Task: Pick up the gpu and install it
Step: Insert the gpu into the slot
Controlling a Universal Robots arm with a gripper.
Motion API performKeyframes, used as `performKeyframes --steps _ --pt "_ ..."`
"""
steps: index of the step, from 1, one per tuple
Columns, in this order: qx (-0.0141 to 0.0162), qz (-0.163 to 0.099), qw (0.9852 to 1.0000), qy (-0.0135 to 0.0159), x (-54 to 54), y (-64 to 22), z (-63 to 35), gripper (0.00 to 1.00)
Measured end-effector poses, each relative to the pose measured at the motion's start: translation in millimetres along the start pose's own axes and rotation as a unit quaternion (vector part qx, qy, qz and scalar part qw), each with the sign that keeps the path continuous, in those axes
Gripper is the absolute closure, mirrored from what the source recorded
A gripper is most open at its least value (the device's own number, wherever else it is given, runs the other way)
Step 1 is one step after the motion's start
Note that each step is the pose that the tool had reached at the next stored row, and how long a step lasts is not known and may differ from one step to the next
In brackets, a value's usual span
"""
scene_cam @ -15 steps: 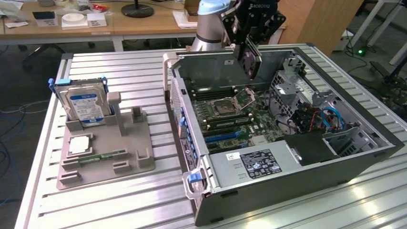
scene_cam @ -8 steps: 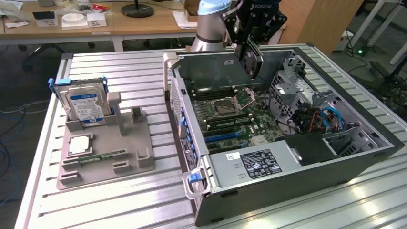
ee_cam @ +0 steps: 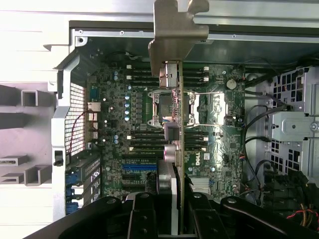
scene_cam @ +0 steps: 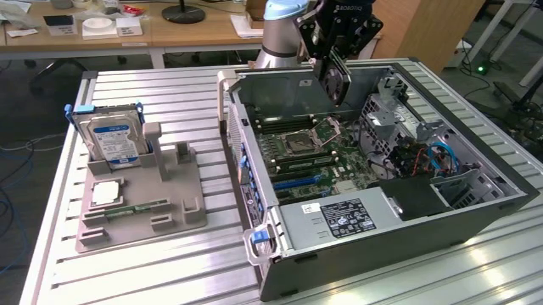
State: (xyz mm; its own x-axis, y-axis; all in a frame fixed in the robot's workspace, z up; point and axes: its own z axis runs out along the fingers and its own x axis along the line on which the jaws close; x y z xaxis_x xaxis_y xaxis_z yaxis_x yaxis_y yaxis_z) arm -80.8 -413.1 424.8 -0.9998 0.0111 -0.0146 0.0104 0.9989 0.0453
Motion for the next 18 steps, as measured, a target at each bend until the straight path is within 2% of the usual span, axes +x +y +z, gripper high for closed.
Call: performKeyframes --steps 4,18 --pt "0.0000 -0.002 1.0000 0.0001 0.0 0.0 0.0 0.72" --pt "-0.0009 -0.051 0.9987 0.0023 0.0 -0.7 0.0 0.72"
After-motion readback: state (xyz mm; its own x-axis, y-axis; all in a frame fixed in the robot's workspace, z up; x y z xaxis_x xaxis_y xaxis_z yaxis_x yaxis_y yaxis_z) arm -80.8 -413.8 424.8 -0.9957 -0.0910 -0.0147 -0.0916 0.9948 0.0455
